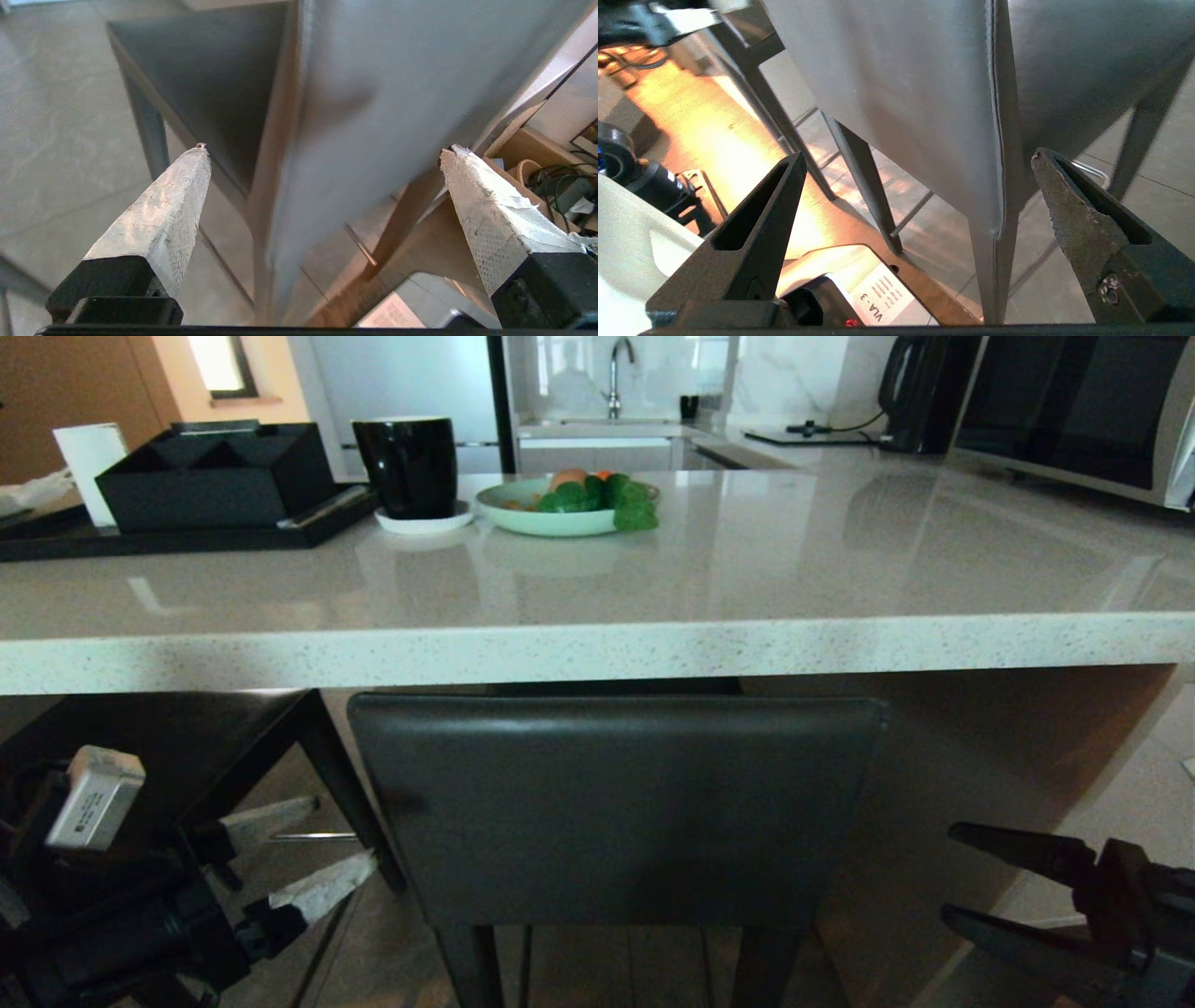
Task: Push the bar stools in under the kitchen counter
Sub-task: Pull the gray chair out from under the dining table
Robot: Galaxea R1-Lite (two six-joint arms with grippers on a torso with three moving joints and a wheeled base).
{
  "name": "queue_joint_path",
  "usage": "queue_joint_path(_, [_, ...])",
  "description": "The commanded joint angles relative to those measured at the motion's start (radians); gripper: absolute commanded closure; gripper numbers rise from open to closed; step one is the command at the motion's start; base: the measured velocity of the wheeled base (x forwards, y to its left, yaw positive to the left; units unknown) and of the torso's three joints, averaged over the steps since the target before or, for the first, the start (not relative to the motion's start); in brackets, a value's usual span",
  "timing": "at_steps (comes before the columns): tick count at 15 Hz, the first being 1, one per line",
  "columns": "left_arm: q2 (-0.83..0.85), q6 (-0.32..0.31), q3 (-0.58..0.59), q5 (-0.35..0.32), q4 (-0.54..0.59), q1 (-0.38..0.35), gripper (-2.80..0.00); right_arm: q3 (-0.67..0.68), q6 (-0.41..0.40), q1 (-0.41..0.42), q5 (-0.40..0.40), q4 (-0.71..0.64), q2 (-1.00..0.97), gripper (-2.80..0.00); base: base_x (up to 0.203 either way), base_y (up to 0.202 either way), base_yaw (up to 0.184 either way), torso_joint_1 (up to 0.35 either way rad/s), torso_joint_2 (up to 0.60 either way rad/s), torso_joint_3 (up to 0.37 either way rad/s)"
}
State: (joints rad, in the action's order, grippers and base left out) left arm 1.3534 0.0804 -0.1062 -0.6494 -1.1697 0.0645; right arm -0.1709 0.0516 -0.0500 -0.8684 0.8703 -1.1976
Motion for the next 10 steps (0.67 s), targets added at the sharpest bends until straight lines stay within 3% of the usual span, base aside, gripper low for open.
queue_joint_path(1, [0.18, 0.001, -0.003, -0.021, -0.138, 0.002, -2.8, -0.005, 0.001, -0.001, -0.044, 0.058, -0.12, -2.8, 0.0, 0.0, 0.0, 0.0, 0.0, 0.0])
queue_joint_path(5, [0.315, 0.005, -0.023, -0.056, -0.31, 0.006, -2.8, -0.071, 0.001, -0.051, -0.072, 0.119, -0.234, -2.8, 0.0, 0.0, 0.0, 0.0, 0.0, 0.0])
queue_joint_path(10, [0.417, 0.004, -0.023, -0.073, -0.359, 0.026, -2.8, -0.088, -0.005, -0.149, -0.077, 0.246, -0.393, -2.8, 0.0, 0.0, 0.0, 0.0, 0.0, 0.0])
